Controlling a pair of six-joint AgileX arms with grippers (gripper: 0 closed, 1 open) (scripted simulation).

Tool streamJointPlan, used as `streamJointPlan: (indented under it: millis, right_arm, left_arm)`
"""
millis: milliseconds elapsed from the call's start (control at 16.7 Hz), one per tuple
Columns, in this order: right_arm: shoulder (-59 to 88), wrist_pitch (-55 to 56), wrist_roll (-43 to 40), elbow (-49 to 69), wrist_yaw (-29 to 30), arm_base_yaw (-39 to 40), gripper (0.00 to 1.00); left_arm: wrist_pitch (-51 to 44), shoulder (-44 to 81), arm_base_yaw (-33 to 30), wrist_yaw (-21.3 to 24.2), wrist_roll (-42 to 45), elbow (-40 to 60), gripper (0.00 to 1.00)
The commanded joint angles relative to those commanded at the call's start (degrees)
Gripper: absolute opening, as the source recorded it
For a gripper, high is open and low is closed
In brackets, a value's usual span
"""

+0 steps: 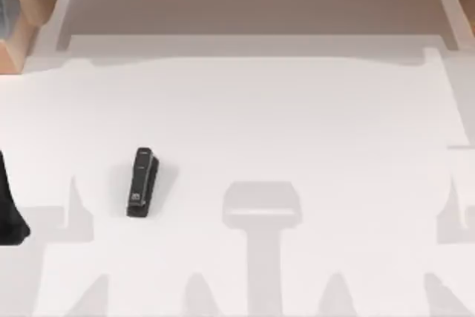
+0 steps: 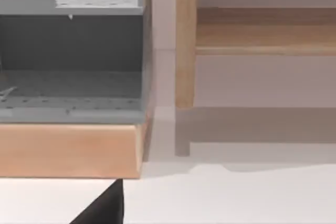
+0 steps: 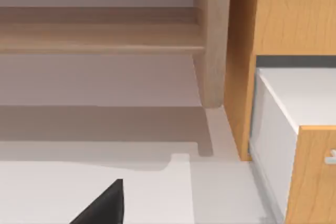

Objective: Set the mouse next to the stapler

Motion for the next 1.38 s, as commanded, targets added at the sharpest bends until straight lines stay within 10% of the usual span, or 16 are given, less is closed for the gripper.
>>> streamJointPlan:
  millis: [540,1380]
  right_arm:
    - [14.43,-12.47,-3.35,16.3,0.18,-2.21,1.0]
    - [99.99,-60.76,-22.45,100.45,-0.6,-15.8,1.0]
  left_arm:
    - [0.0,0.0,0.0,0.0,0.0,0.0,1.0]
    - [0.0,0.0,0.0,0.0,0.0,0.0,1.0]
